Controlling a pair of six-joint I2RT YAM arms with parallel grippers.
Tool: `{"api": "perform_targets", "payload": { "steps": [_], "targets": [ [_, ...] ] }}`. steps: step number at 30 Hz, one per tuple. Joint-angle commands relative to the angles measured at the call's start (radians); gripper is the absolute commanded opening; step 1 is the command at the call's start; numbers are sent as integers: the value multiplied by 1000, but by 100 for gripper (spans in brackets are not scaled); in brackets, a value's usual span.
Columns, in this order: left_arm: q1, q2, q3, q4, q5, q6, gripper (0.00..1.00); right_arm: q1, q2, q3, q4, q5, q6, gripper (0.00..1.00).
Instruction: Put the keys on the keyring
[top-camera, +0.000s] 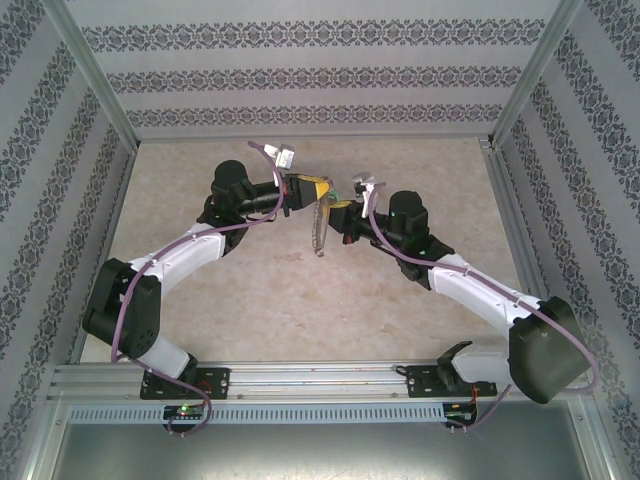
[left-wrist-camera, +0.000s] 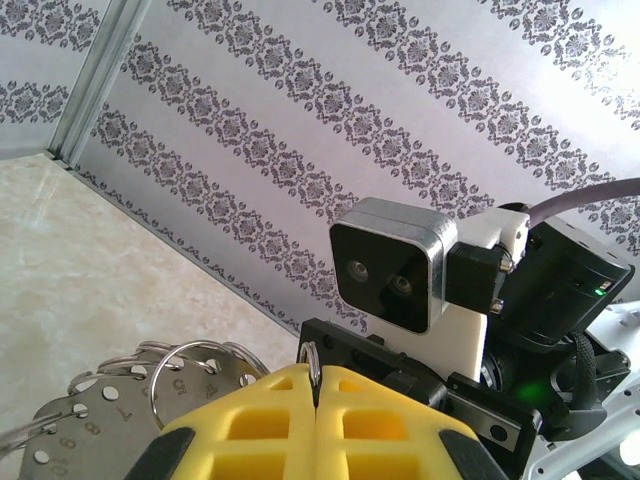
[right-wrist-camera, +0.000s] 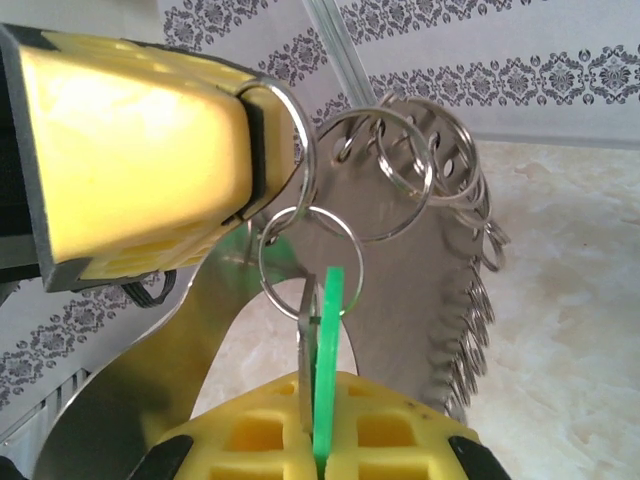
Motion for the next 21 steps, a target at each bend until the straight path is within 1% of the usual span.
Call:
{"api": "perform_targets", "payload": {
  "steps": [1, 9, 16, 17, 18, 19, 20, 21],
  "targets": [
    [-10, -7, 18, 76, -11, 9, 0, 22, -8, 25, -16, -41, -30, 0],
    [-13, -7, 14, 79, -11, 9, 0, 47, 27, 74, -43, -91, -52, 0],
    [-14, -7, 11, 84, -13, 8, 0, 44, 27, 68, -67, -68, -56, 0],
    [-14, -8, 10, 87, -12, 6, 0, 42, 21, 61, -70, -64, -55, 2],
    [-16, -8, 9, 89, -13, 5, 0, 38, 13, 54, -69, -61, -53, 7],
    [-14, -8, 9, 89, -15, 6, 0, 31, 2, 39, -68, -54, -48, 17],
    [-15, -8, 8, 89, -15, 5, 0, 24, -10, 27, -66, -51, -43, 25],
    [-15, -9, 7, 89, -13, 5, 0, 14, -22, 13, -64, -52, -38, 28]
  ]
}}
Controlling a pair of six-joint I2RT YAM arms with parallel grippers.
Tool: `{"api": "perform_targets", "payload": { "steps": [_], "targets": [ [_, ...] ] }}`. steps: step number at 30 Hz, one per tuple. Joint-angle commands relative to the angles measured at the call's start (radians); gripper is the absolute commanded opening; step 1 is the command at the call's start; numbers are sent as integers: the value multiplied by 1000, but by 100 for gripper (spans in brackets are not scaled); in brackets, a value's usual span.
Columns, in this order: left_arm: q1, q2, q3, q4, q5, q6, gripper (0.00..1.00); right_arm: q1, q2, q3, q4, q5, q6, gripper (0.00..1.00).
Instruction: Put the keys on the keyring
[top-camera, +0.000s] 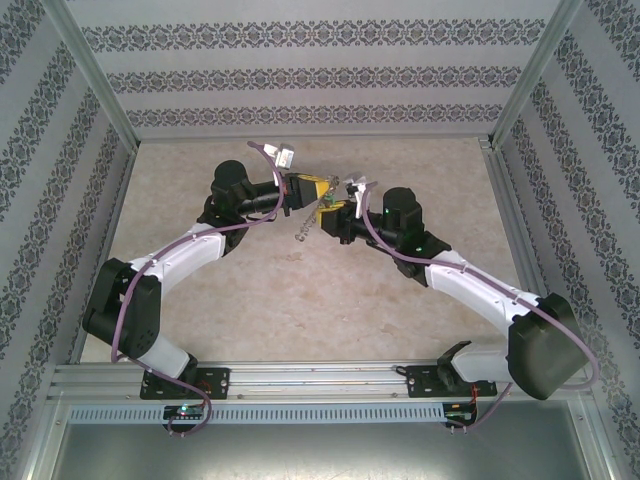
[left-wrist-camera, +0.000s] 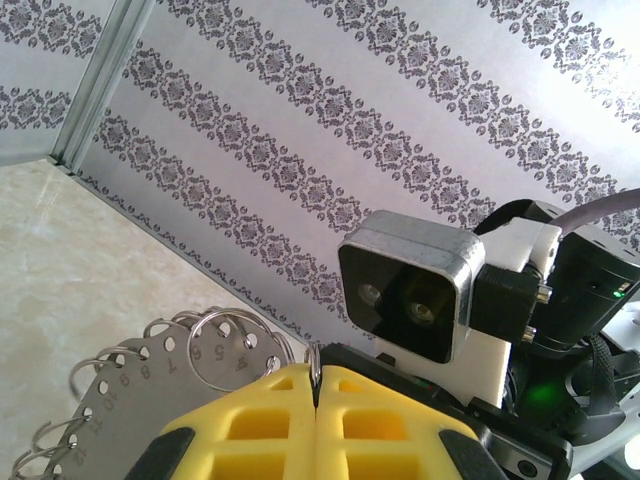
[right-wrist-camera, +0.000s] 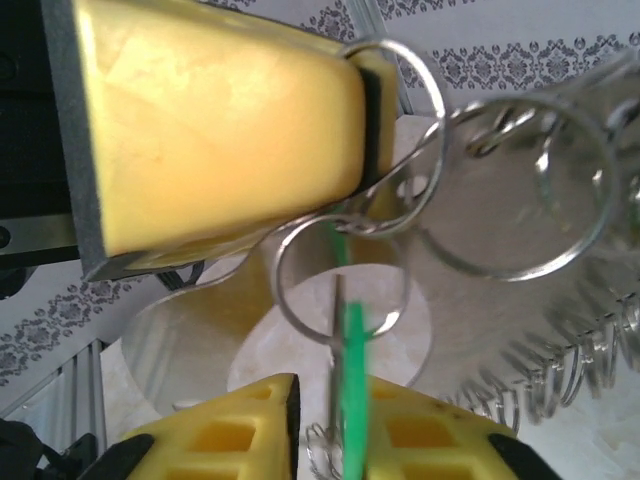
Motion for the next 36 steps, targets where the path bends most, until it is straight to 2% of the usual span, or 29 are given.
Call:
{"api": "perform_targets", "payload": {
  "steps": [1, 8, 13, 19, 26, 36],
  "targets": [
    [-15, -9, 6, 82, -9, 5, 0, -23, -55, -44, -4, -23, 7, 32],
    [-14, -6, 0, 94, -11, 6, 0, -99, -188, -146, 20, -45, 73, 51],
    [-14, -1, -8, 110, -19, 3, 0, -119, -258, -160, 48, 3, 135, 55],
    [-14, -7, -28, 117, -49, 4, 0, -135, -242, -104, 148, 15, 273, 55],
    [-15, -20, -66, 156, -135, -23, 0, -163, -121, -70, 406, 11, 549, 52],
    [-14, 2, -99, 289, -169, -119, 0, -166, 82, -39, 670, -8, 753, 39]
  ]
}}
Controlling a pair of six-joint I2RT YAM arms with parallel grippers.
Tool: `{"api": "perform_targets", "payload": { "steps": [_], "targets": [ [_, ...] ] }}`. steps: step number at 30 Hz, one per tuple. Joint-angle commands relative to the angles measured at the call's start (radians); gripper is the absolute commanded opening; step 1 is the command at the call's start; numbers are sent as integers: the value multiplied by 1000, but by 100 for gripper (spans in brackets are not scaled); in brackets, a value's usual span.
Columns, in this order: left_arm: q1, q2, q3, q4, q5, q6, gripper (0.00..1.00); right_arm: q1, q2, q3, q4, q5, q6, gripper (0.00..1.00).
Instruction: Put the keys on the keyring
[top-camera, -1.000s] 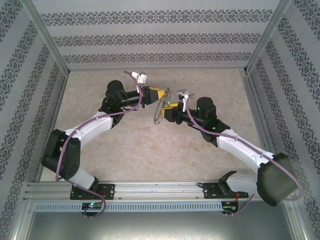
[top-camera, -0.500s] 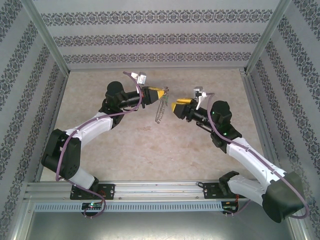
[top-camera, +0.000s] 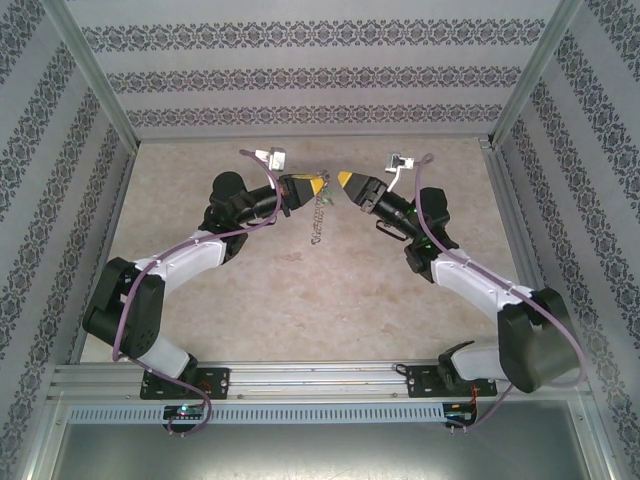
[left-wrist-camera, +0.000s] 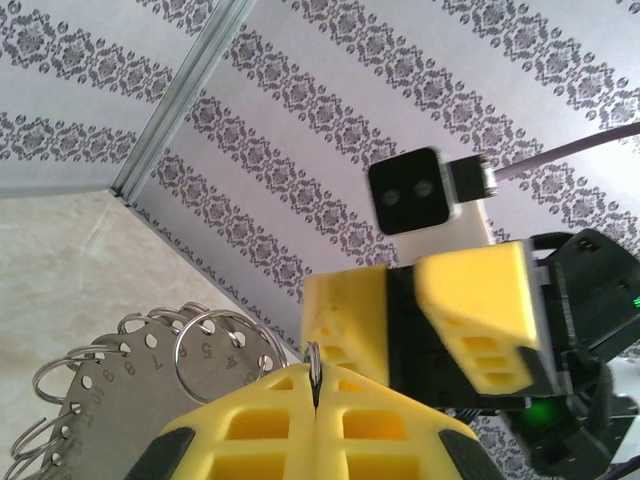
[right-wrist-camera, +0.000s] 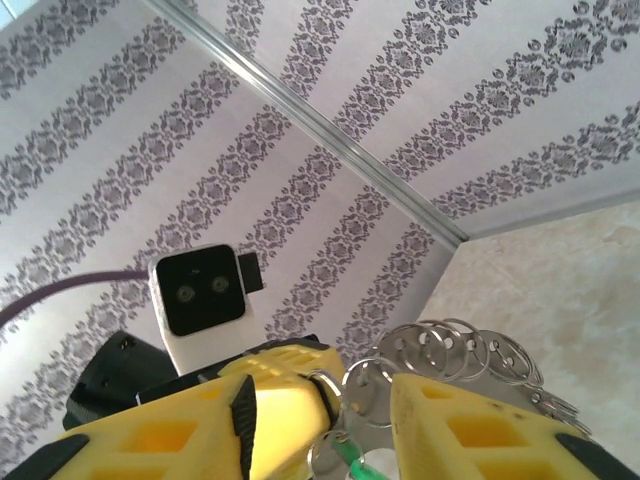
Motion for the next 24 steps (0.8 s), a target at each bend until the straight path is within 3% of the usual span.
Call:
{"api": "perform_targets", "payload": {
  "steps": [1, 14, 24],
  "targets": [
    [-15, 4, -8, 149, -17, -55, 0, -5, 40, 33, 169, -12, 97, 38],
    [-15, 31, -2, 184, -15, -85, 0, 35, 123, 51, 267, -31, 129, 29],
    [-15, 34, 3, 188, -12, -90, 0, 54, 136, 63, 253, -35, 113, 35]
  ]
}}
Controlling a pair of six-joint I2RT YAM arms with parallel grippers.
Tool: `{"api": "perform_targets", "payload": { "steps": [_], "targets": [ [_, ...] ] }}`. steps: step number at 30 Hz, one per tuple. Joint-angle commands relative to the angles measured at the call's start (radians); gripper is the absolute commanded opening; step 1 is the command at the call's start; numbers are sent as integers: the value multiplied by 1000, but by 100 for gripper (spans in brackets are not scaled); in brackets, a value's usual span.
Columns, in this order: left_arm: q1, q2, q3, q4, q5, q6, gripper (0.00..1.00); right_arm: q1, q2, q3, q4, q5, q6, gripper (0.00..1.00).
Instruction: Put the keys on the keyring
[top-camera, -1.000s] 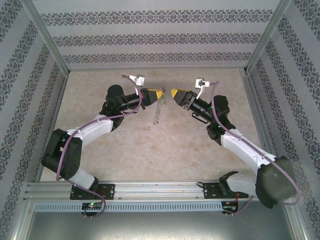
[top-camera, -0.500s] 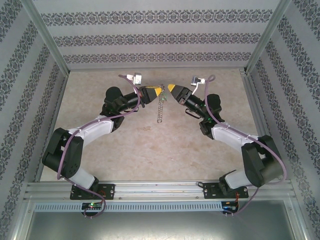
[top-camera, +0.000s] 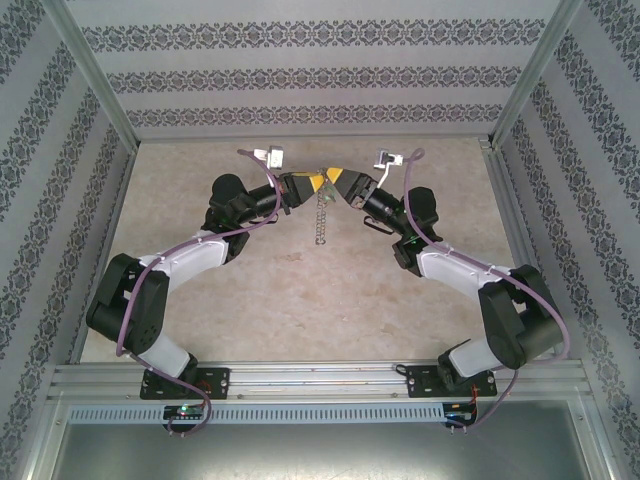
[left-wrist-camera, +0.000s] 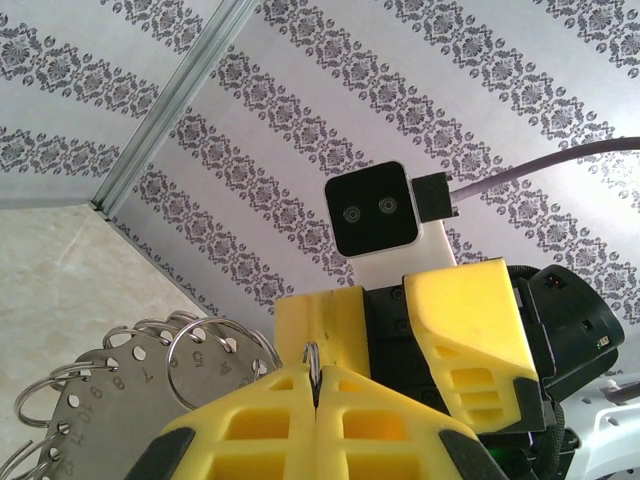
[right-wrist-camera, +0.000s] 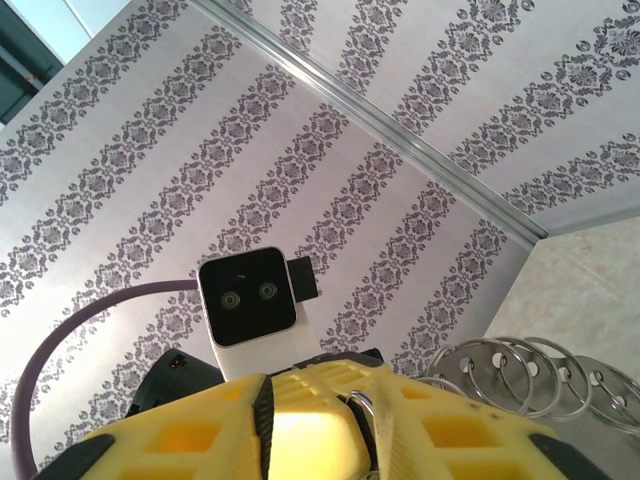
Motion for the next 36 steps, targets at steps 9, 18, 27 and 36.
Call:
{"api": "perform_targets", "payload": {
  "steps": [9, 18, 27, 36],
  "targets": [
    [-15, 1, 5, 91, -6, -14, 0, 21, 15, 26, 30, -20, -30, 34],
    [-16, 3, 5, 92, -7, -13, 0, 38, 16, 28, 22, -32, -43, 26],
    [-15, 4, 3, 83, 2, -15, 0, 42, 28, 59, 16, -59, -48, 11],
    [-15, 10, 5, 71, 10, -10, 0, 48, 31, 86, -23, -96, -82, 0]
  ]
}}
